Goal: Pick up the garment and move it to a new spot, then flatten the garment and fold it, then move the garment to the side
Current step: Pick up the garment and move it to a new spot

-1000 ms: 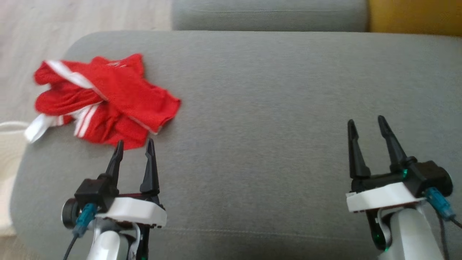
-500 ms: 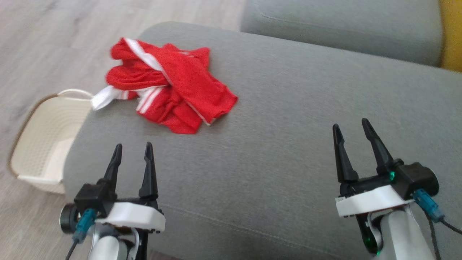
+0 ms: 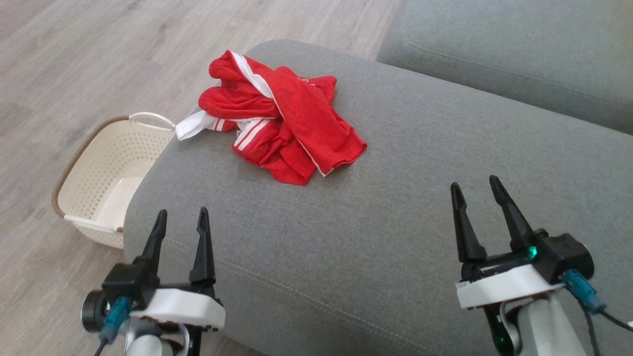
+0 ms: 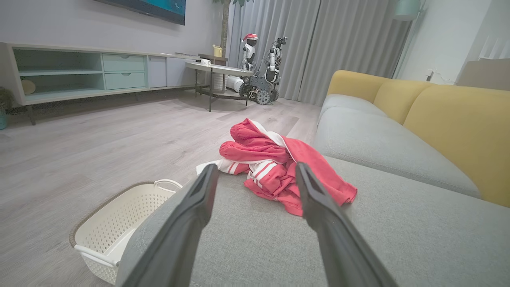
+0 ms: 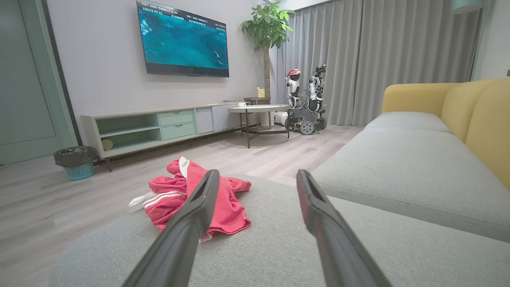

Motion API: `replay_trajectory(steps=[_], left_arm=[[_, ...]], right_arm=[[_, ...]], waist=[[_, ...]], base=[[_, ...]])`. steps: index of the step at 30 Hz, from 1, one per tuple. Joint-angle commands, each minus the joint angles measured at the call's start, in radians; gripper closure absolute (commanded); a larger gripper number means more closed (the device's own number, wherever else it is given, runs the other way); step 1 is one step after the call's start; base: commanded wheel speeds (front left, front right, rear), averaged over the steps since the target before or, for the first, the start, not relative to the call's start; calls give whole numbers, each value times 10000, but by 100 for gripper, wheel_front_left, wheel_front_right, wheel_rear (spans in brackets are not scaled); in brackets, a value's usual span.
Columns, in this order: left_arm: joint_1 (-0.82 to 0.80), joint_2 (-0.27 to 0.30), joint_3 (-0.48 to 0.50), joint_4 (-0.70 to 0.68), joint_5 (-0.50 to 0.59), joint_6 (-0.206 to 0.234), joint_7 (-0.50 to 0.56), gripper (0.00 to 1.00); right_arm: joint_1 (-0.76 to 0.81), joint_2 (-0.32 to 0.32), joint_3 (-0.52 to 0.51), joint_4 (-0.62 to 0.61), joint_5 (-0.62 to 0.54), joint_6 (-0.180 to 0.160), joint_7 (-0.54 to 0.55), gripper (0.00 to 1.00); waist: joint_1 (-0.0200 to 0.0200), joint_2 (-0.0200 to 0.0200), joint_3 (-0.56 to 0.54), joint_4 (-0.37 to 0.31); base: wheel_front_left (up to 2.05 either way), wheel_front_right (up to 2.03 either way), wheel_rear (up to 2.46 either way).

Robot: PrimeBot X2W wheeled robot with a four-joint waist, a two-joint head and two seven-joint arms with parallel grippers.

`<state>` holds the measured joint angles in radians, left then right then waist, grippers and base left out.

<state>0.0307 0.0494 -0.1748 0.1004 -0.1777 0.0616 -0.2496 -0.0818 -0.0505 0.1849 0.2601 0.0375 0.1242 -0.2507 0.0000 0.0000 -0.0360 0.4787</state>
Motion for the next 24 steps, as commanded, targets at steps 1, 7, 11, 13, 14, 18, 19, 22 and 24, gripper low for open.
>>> replay_trajectory(steps=[1,7,11,13,14,18,19,22,24], left_arm=[[-305,9,346,-377,-5,7,-122,0],[-230,9,461,-456,-27,80,-122,0],[-183,9,578,-535,-34,102,-122,0],[-170,9,612,-533,-15,79,-122,0],[-167,9,624,-526,6,65,-122,0],[-164,9,644,-506,84,158,-122,0],[-167,9,639,-517,75,186,-122,0],[-197,9,631,-576,15,257,-122,0],[-259,9,675,-555,29,332,-122,0]], right_arm=[[-178,3,269,-284,38,65,-111,0],[-216,3,357,-205,136,65,-111,0],[-209,3,413,-108,215,65,-111,0],[-209,3,420,-89,241,65,-111,0],[-208,3,416,-88,255,65,-111,0],[-186,3,404,-74,310,65,-111,0],[-194,3,417,-78,301,65,-111,0],[-255,3,411,-119,225,65,-111,0],[-323,3,348,-145,136,65,-111,0]], waist=[[0,0,-13,17],[0,0,-36,31],[0,0,-90,11],[0,0,-108,2],[0,0,-116,-2],[0,0,-103,-29],[0,0,-73,-49],[0,0,95,-129],[0,0,294,-204]], base=[[0,0,0],[0,0,0],[0,0,0],[0,0,0],[0,0,0],[0,0,0],[0,0,0],[0,0,0],[0,0,0]])
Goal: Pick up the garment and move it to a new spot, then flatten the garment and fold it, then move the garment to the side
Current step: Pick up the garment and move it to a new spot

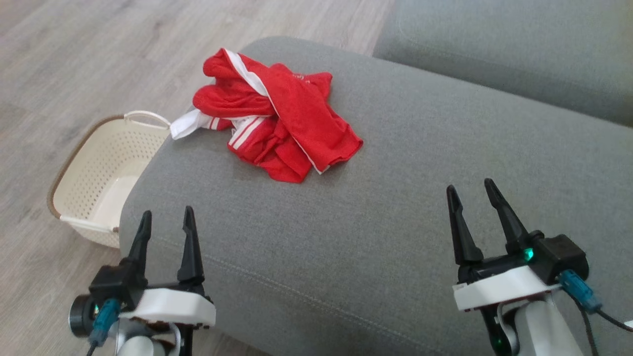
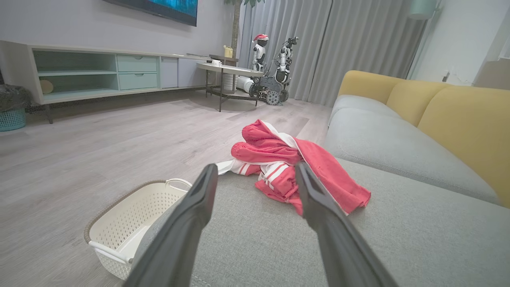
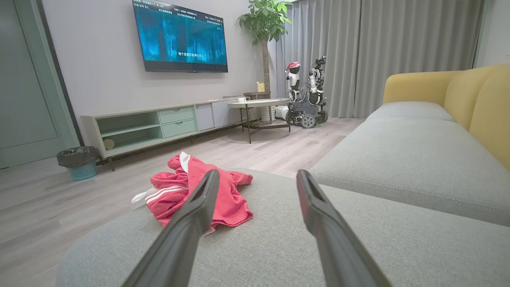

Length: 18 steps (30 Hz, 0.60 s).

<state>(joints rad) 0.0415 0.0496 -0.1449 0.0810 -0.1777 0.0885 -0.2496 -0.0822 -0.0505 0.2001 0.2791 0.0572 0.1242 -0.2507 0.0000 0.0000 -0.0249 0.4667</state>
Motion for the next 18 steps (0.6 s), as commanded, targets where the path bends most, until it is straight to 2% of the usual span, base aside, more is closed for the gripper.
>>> replay_trajectory(steps=[1,8,9,13,18], left_arm=[[-417,7,417,-364,26,108,-122,0],[-981,7,773,-253,-38,91,-122,0],[-1367,7,913,-65,-55,-93,-122,0],[-2120,103,1205,354,-42,-362,-122,0],[-3850,421,1690,1720,-469,-827,-117,0]], right_arm=[[-355,3,159,-329,-117,65,-111,0],[-688,3,28,-477,-583,65,12,0],[-783,3,-94,-653,-749,65,107,0],[-934,3,-234,-923,-1036,65,283,0],[-1181,3,-359,-1546,-1409,65,578,0]], waist=[[0,0,303,-136],[0,0,1290,-604],[0,0,1652,-765],[0,0,2157,-1062],[0,0,3036,-1519]], base=[[0,0,0],[0,0,0],[0,0,0],[0,0,0],[0,0,0]])
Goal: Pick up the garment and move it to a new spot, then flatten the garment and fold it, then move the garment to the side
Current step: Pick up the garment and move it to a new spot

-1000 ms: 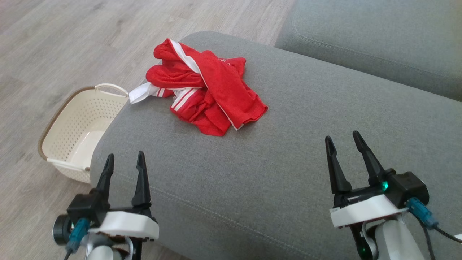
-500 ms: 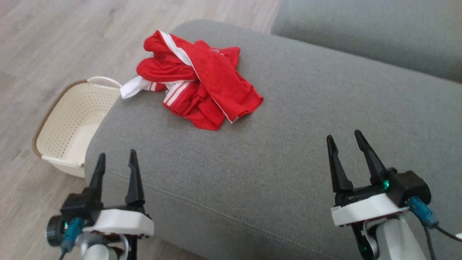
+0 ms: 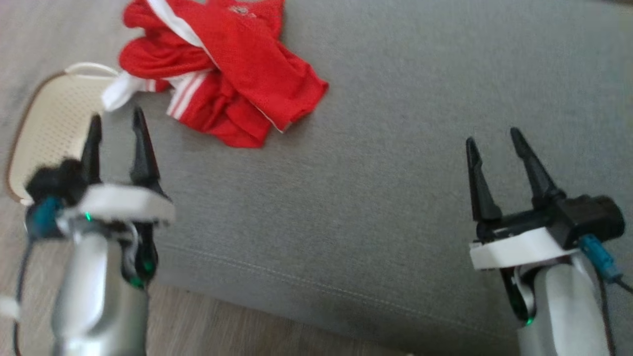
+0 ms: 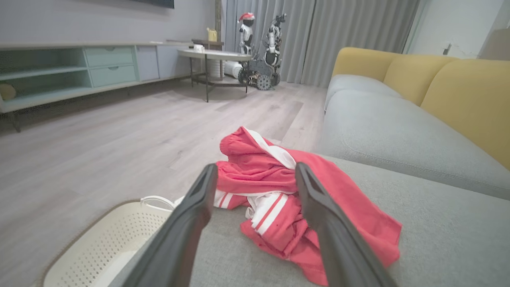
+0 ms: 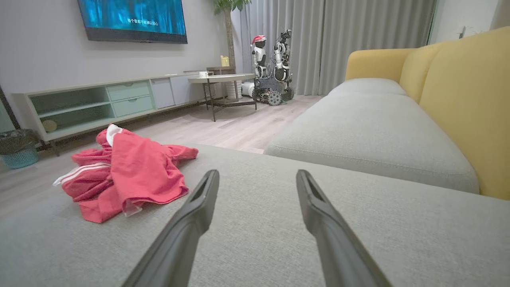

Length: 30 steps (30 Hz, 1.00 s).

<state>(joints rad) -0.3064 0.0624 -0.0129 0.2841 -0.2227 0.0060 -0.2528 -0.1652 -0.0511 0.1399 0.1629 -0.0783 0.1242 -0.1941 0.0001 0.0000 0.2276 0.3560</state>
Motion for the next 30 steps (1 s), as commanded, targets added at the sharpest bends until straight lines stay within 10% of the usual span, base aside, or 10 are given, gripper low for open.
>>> replay_trajectory(steps=[1,23,24,25,26,30], left_arm=[[-789,402,462,69,-137,-82,-24,0],[-6975,2433,790,6399,-926,-446,2766,0],[-7100,2455,857,6592,-982,-371,2728,11],[-7213,2478,861,6727,-983,-342,2625,86],[-7313,2482,856,6835,-991,-354,2493,100],[-7596,2444,754,7174,-987,-497,1974,100]], right_arm=[[-387,9,247,-521,-124,65,73,0],[-867,-8,536,-1784,-134,65,352,0],[-882,-5,535,-1763,-133,65,328,0],[-897,-3,534,-1743,-133,65,308,0],[-911,-1,530,-1721,-132,65,289,0],[-996,4,478,-1593,-91,65,224,0]], waist=[[-1,0,675,-511],[-1,0,2424,-2011],[-1,0,2449,-2028],[-1,0,2467,-2041],[-1,0,2475,-2049],[-1,0,2414,-2026]], base=[[0,0,0],[0,0,0],[0,0,0],[0,0,0],[0,0,0],[0,0,0]])
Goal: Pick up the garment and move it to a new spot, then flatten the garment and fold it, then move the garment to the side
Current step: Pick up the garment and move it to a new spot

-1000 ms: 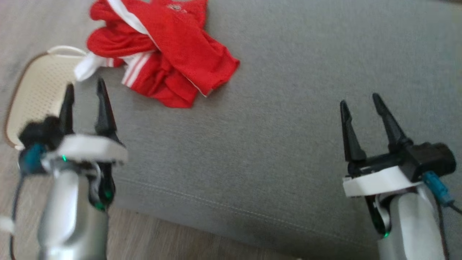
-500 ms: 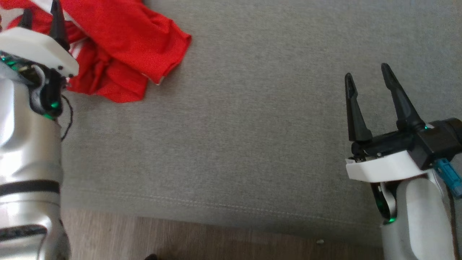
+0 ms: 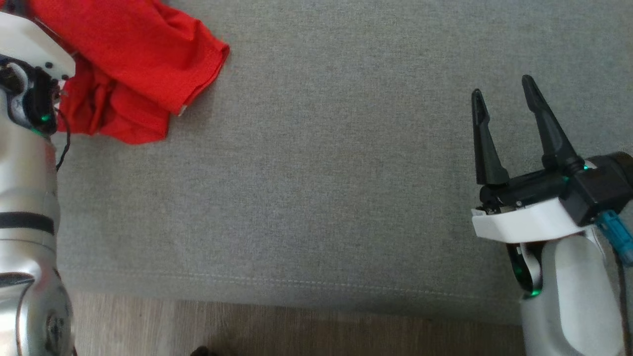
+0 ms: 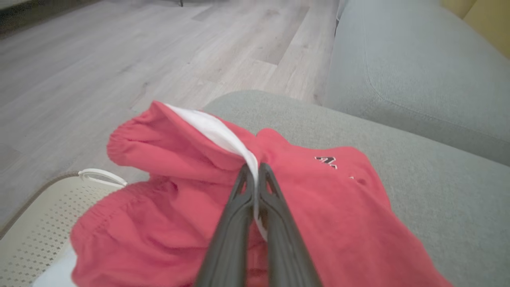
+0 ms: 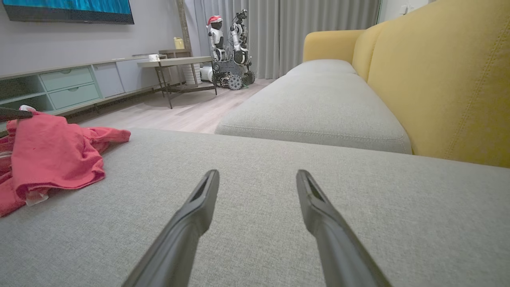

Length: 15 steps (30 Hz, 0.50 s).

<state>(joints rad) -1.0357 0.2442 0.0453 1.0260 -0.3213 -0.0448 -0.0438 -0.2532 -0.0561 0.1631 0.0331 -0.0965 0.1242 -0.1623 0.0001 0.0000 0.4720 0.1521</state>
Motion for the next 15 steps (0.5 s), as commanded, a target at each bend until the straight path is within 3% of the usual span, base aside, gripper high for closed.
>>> replay_trajectory(steps=[1,5,11,15], left_arm=[[-361,616,195,-194,-27,24,-317,100],[-611,599,397,-360,-180,29,-1632,100],[-598,322,448,-1270,-332,-347,-2136,100],[-319,-289,222,-2285,-591,-651,-2165,100]], right_arm=[[-138,55,248,-254,119,65,-123,0],[-206,56,319,-58,297,65,-258,0],[-105,57,330,361,675,65,-491,0],[13,57,255,682,1019,65,-667,0]], waist=[[-1,0,-78,24],[-1,0,-434,15],[-1,0,-1372,-118],[-1,0,-2097,-283]], base=[[0,0,0],[0,0,0],[0,0,0],[0,0,0]])
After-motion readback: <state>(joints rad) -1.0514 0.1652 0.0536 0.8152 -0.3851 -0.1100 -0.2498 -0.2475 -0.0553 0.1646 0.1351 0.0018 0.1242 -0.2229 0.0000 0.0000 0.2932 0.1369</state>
